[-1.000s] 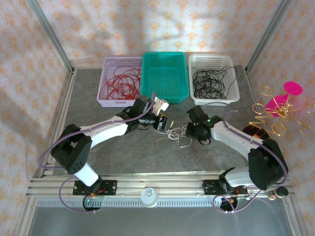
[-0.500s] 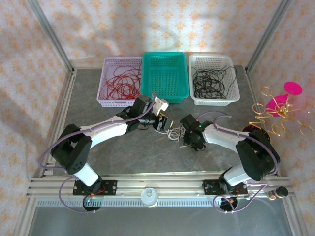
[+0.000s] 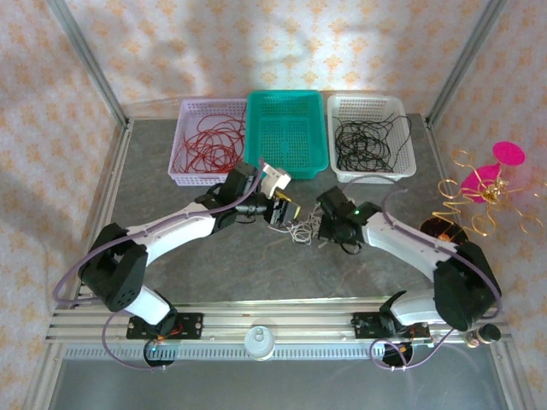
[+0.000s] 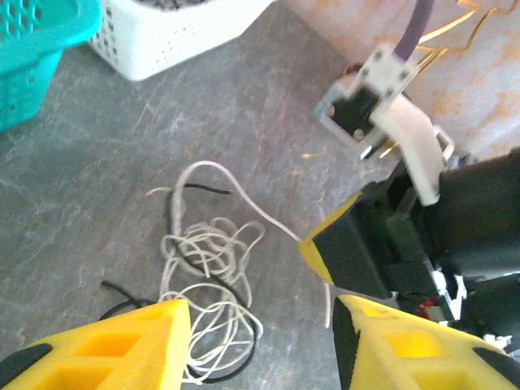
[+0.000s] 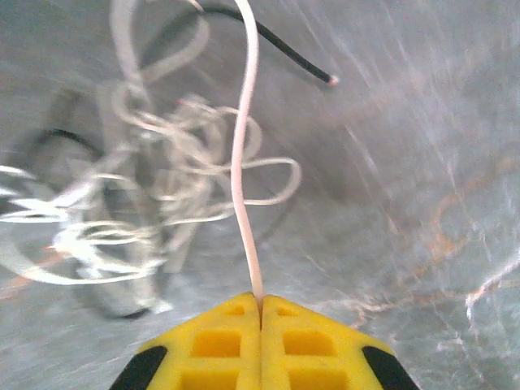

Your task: Untangle the cables

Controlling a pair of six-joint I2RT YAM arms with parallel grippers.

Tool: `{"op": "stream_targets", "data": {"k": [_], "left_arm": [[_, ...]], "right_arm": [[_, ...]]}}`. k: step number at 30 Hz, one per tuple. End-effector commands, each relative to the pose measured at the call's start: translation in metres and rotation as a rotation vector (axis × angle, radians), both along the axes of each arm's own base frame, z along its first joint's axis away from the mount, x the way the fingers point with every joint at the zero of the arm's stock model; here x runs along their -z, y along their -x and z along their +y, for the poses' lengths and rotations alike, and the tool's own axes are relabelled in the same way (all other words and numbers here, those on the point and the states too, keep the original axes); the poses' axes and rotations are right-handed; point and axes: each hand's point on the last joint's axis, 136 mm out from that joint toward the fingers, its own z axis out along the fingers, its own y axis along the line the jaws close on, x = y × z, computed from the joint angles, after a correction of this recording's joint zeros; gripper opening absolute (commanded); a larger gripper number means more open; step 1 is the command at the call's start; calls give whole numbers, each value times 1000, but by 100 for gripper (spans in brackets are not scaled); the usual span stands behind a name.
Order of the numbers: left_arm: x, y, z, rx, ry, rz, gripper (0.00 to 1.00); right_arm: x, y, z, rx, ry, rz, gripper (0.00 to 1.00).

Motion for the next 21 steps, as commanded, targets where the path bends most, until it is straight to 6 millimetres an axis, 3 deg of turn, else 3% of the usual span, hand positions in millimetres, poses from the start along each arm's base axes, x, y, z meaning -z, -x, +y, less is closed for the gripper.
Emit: {"op": "stream_targets", "data": {"k": [1,3,8,17,21], "left_arm": [[-58,-10,20,-29,186,-81,51],[-80,-10,32,-29,245,-133,53],[-102,0,32,56,194,-212,59],[-112,18,4,236,224,-244,66],[-108,23,-7,273,223,-278,67]], "right_arm": [[-62,-6,14,-191,-36,-132,0],[-95,-4,27,-277,-97,-193,0],[-158,1,39,-418,-149,-309,0],[-221,16,67,-638,-273,-441,0],[-243,24,75,-702,-330,-473,0]]}}
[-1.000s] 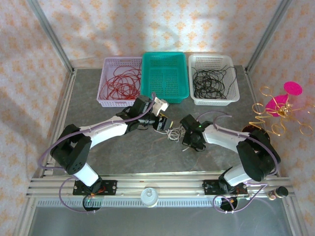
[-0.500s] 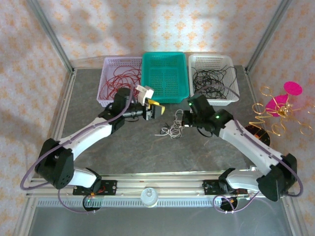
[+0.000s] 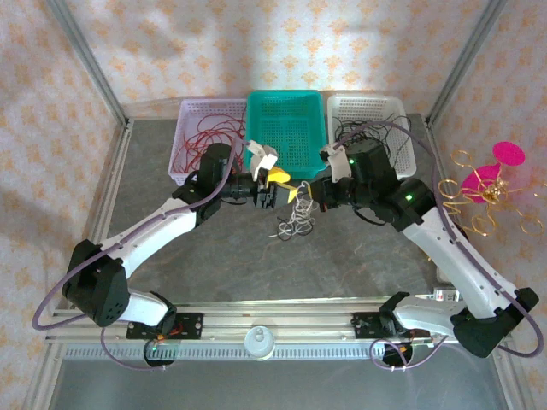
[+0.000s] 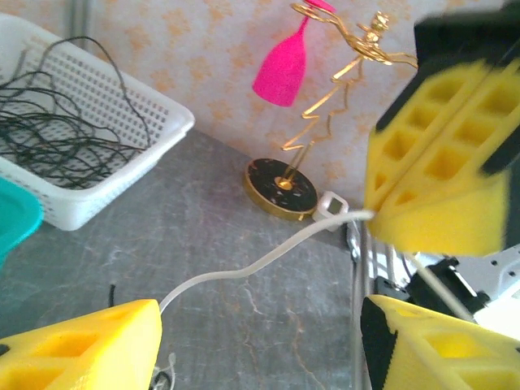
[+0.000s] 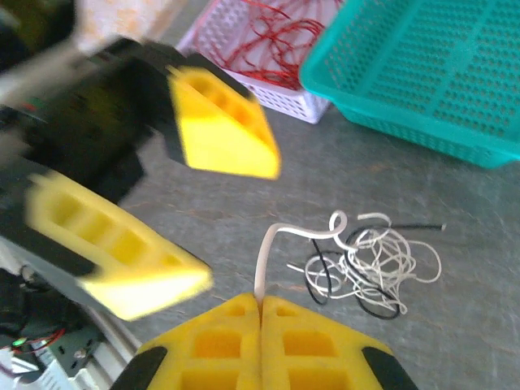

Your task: Untangle the cables

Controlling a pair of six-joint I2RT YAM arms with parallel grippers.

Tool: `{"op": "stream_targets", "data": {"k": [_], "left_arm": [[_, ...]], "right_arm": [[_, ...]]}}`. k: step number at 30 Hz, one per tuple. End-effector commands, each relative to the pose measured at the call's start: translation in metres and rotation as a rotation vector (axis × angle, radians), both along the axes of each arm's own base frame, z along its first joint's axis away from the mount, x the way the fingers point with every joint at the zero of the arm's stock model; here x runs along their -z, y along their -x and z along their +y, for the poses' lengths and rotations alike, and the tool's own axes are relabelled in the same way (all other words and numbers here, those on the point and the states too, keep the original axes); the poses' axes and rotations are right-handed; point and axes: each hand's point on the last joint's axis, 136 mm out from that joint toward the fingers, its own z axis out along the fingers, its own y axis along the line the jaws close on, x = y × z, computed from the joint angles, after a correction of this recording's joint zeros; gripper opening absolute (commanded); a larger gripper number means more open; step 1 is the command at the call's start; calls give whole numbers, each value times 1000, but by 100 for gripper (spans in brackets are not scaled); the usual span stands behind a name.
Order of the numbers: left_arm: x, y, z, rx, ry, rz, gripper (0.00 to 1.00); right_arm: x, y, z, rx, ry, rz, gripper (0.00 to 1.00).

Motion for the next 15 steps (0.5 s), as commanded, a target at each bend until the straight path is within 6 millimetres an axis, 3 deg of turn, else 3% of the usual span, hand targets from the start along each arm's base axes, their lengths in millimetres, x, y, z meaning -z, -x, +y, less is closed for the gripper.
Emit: {"op": "stream_targets", "data": {"k": [1,6,11,15], "left_arm": [[-11,10,-13,86,25,-86,67],[-15,6,-22,101,32,-122,66],[-25,-1,-26,91,41,-162,54],[-27,-6,-26,66,40,-178,59]], "right_arm": [[-26,13,9,-107,-45,-54,0],[-45,23,15,-189,-72,-101,0],[-58,30,19,-255,-88,-143,0],[-66,30,22,-273,-93,-159,0]]}}
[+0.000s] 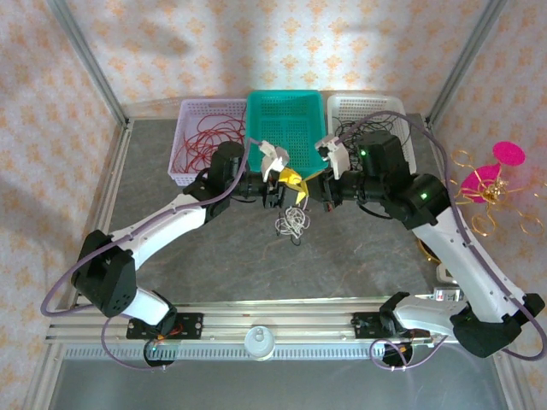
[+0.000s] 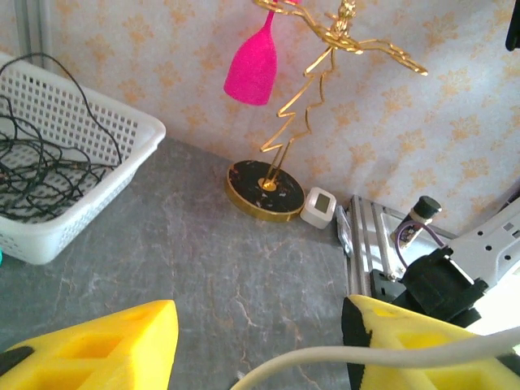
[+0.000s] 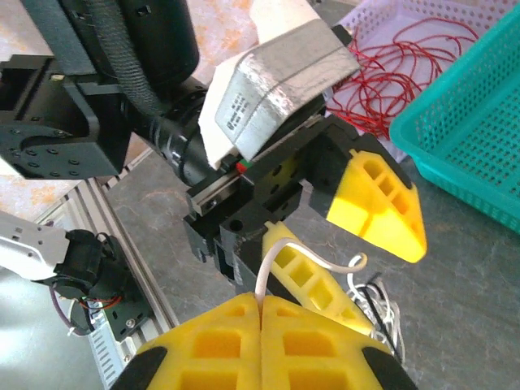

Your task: Untangle the cables

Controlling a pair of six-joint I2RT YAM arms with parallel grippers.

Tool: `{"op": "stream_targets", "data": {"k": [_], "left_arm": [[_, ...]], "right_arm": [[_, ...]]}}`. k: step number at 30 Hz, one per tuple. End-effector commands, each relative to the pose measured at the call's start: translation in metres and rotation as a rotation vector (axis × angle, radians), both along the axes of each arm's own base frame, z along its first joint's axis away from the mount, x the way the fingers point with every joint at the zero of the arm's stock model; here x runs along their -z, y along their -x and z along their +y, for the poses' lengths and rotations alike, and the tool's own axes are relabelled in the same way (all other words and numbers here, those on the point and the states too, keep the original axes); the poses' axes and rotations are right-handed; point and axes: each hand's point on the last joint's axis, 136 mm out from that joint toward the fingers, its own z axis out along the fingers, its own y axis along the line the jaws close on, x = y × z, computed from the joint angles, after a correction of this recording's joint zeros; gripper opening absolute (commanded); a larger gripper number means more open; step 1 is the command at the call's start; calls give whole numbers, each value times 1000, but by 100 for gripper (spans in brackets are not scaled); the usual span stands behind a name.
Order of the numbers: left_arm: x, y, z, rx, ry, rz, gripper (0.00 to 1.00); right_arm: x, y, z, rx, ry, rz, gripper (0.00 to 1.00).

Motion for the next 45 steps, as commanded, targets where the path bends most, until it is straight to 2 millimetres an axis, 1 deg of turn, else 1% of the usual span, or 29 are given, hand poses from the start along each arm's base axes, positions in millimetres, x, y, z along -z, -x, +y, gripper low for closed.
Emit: {"op": "stream_targets", "data": {"k": [1,2,3,4,5,6,8,9,11,12,13,14,16,19,20,21,24,26,28,30,31,32,33,37,41,43,45], "left_arm": [[-21,-6,-4,-15,34,-103,58],[-22,-9,-3,-34,34,-109,46],[-23,-12,-3,-52,34,-109,29],[-26,-13,-2,-67,41,-114,13],[-31,-15,-1,-91,52,-124,1],[-37,-18,1,-128,67,-132,0],[-52,-22,9,-221,118,-140,0],[-58,-24,12,-250,143,-129,0],[-64,-20,14,-253,183,-84,0],[-64,-20,15,-259,186,-60,0],[-62,-21,16,-276,180,-29,0],[-58,-22,19,-303,174,3,0],[-56,-27,26,-364,164,46,0],[-59,-34,37,-453,155,105,0],[-59,-37,40,-483,141,129,0],[-59,-39,42,-504,131,146,0],[-61,-38,41,-510,134,196,0],[-60,-37,39,-502,141,223,0],[-59,-36,40,-507,154,250,0],[-58,-34,38,-495,162,272,0],[-58,-32,35,-476,166,283,0],[-59,-30,33,-459,168,288,0],[-60,-28,30,-444,170,297,0],[-66,-25,28,-425,190,311,0],[-62,-25,30,-439,183,322,0],[-63,-24,29,-432,190,329,0],[-65,-23,27,-423,200,324,0]], "right_arm": [[-18,4,4,-52,-19,-52,0],[-19,3,3,-47,-17,-61,0],[-21,1,3,-40,-18,-73,0],[-23,-2,1,-23,-18,-91,0],[-25,-7,0,-1,-17,-111,0],[-26,-12,-2,24,-15,-131,0],[-30,-36,-16,178,0,-189,0],[-32,-49,-25,263,6,-220,3],[-39,-75,-47,461,0,-290,24],[-41,-84,-56,532,-1,-321,28],[-42,-91,-63,590,-3,-351,34],[-40,-98,-69,644,1,-370,39],[-32,-106,-79,716,12,-370,44],[-7,-113,-96,790,-8,-289,54],[3,-113,-97,752,-42,-250,54],[11,-108,-90,667,-88,-216,54],[30,-80,-52,372,-215,-181,53],[44,-65,-34,254,-300,-146,52],[55,-42,-10,71,-391,-118,49],[63,-22,6,-40,-414,-180,48],[67,-14,15,-69,-393,-242,50],[69,-11,19,-80,-371,-292,52],[69,-10,24,-96,-351,-338,53],[63,-32,27,-39,-352,-437,53],[55,-53,24,54,-387,-489,53],[56,-60,26,74,-400,-487,51],[62,-71,29,104,-396,-472,44]]}}
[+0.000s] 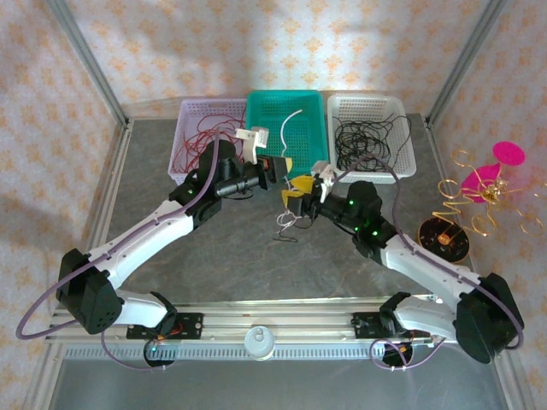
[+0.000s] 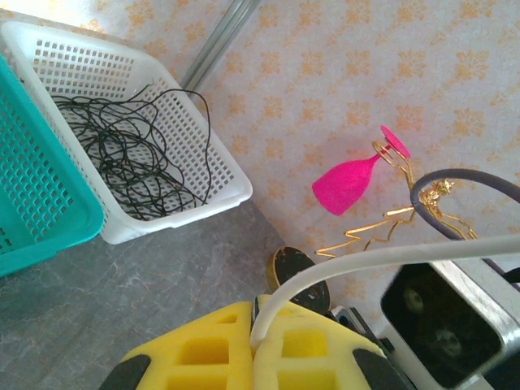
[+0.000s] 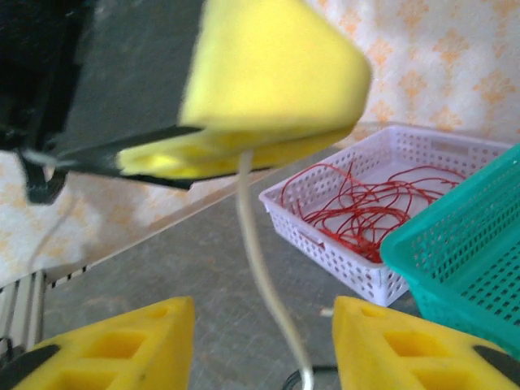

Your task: Untangle the cables

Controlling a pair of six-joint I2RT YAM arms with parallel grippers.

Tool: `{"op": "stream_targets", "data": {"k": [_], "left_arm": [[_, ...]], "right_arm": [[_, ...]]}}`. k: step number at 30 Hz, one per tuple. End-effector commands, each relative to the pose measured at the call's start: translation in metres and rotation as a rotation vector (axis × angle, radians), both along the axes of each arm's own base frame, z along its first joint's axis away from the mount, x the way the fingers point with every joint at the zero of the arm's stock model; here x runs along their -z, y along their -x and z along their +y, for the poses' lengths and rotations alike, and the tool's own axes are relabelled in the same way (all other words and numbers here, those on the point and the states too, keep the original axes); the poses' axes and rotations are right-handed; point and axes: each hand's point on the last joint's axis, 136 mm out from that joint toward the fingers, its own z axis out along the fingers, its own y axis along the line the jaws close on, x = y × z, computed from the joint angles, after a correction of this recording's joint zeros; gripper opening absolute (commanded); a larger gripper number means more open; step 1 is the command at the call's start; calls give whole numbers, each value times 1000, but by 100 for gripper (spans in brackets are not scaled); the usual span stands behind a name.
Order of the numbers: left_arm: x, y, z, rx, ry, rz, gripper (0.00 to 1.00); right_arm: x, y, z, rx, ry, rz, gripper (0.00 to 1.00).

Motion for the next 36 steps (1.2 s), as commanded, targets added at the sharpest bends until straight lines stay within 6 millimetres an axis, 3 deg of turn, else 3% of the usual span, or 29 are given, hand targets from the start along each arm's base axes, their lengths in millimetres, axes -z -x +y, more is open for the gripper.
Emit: {"op": "stream_targets", "data": {"k": [1,6,12,24,31,34,36], "left_arm": [[-24,10,-6,36,56,-36,0],[-40,9,-1,-10,97,-44,0],[-81,11,3,-20,157,-100,0],[-168,15,18,-78,196,-218,0],[-224,20,27,-104,209,-313,0],[-226,20,24,-90,219,-308,0],[-220,18,22,-85,210,-294,0]], "right_arm": [[-24,-21,-1,79,-70,-86,40],[16,-40,8,106,-3,-29,20],[95,-17,19,12,141,119,16],[199,3,-31,193,294,320,16],[219,3,-56,315,323,364,26],[201,2,-58,330,301,358,33],[171,6,-54,300,249,310,38]]}}
